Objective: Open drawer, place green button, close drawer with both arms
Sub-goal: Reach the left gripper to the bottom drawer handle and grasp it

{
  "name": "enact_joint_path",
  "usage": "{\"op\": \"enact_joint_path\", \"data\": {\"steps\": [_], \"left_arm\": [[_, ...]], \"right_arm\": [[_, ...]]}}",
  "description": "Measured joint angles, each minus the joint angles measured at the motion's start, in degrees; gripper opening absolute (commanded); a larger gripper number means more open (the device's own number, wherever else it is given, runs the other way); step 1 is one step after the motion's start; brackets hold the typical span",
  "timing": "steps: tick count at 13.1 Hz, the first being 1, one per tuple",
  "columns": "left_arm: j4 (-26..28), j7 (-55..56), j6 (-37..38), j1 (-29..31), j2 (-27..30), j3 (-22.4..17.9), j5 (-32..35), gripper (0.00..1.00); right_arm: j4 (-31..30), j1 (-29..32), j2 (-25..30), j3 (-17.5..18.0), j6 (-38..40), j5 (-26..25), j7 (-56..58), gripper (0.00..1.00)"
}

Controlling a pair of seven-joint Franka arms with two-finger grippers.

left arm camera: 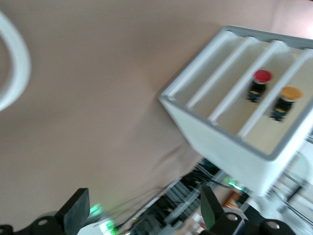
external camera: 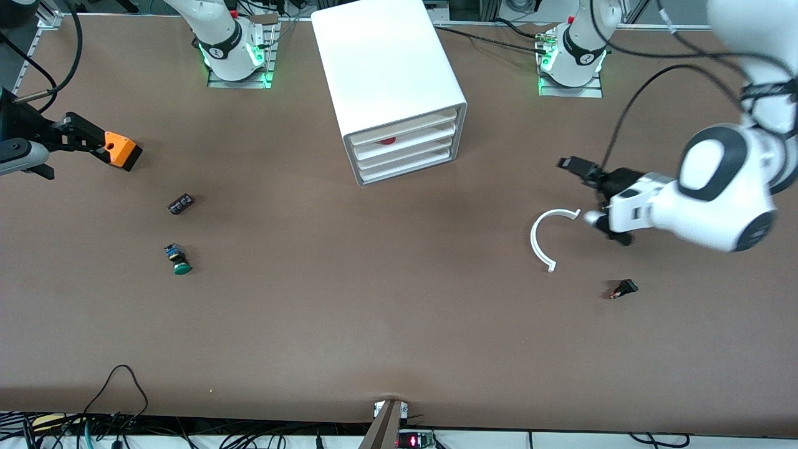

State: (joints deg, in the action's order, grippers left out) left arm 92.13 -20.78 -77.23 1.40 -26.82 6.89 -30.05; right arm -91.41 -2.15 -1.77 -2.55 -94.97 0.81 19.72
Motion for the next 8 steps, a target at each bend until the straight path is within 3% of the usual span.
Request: {"op": "enact_joint_path", "data": {"steps": [3,8], "left_arm": [[-0.1,-1.0,-2.6,-0.2,-4.6,5.4,-3.5,0.99],[0.5,-8.0,-16.3,-1.2,-13.8,14.6,-8.8,0.93]], "right_arm": [[0.0,0.0,0.0,0.0,0.0,0.0,0.0,1.00],[0.0,0.0,0.0,0.0,0.0,0.0,0.0,1.00]]}}
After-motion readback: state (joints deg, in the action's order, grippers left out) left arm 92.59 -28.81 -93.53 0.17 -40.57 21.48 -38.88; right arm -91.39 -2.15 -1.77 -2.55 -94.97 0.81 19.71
